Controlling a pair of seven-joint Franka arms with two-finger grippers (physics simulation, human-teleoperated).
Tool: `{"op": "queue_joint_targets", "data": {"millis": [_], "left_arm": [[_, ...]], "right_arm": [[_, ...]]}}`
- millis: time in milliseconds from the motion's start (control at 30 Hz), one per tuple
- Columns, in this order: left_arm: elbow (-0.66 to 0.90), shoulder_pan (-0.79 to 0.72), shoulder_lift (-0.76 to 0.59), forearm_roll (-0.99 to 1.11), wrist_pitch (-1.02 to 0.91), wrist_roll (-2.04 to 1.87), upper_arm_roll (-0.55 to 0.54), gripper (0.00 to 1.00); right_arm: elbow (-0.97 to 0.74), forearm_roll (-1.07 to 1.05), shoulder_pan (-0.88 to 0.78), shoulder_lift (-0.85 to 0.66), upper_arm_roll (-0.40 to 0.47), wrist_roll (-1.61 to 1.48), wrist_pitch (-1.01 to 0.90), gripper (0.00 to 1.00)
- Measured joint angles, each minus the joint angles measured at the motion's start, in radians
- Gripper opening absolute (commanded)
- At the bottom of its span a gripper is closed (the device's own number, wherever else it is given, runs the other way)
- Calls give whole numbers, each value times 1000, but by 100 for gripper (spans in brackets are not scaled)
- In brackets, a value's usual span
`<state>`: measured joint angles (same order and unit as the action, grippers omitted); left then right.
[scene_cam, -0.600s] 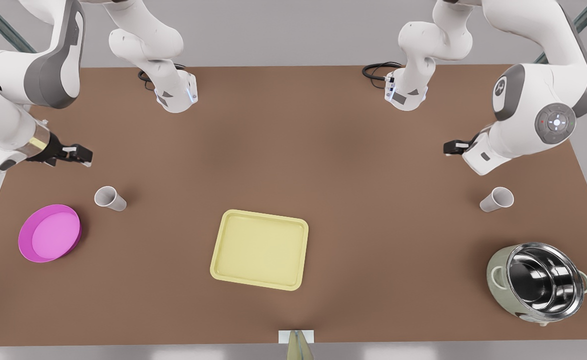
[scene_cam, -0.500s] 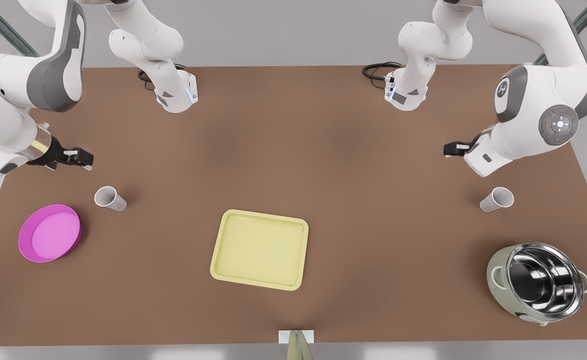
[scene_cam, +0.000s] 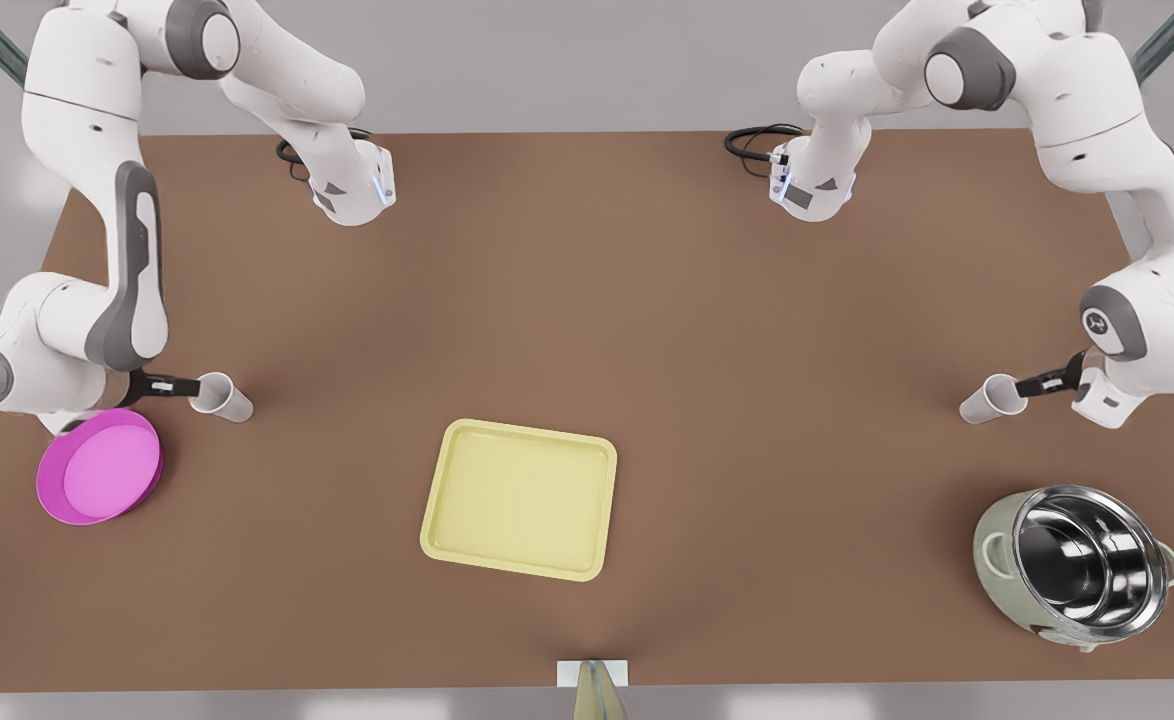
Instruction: Use both arms to respectively pick up the white IKEA cups from the middle-left and middle-right positions, then place the white IKEA cups onto the middle-middle tray, ensuring that the cups remain upright and do not tip over
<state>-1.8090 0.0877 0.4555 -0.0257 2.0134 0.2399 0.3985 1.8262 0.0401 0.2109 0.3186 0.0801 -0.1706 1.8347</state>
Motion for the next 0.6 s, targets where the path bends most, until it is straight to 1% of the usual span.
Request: {"op": "queue_joint_targets", "data": {"millis": [200,233,267,300,333,367,533,600], "left_arm": [[-25,25,92,-16,86,75,0,100],[-25,29,103,-28,94,85,-1,95],[-26,31,110,-40,101,94,-1,64],[-26,32,114,-49,107,103,-1,41],[-25,33,115,-55,112,110,-5,35],[-25,39,115,-73,115,117,-13,23],[-23,48,110,-134,123,137,-34,21],[-15,28,76,-147,114,148,-38,21]], "right_arm": [[115,-19,45,3,0,-46,184,100],[120,-24,53,9,0,-54,210,100],[130,-29,62,13,0,-63,236,100],[143,-33,69,15,0,-71,261,100],[161,-37,74,15,0,-79,286,100],[176,-39,79,16,0,-88,310,100],[257,-45,84,16,-2,-122,410,100],[281,-46,86,17,-2,-134,440,100]]}}
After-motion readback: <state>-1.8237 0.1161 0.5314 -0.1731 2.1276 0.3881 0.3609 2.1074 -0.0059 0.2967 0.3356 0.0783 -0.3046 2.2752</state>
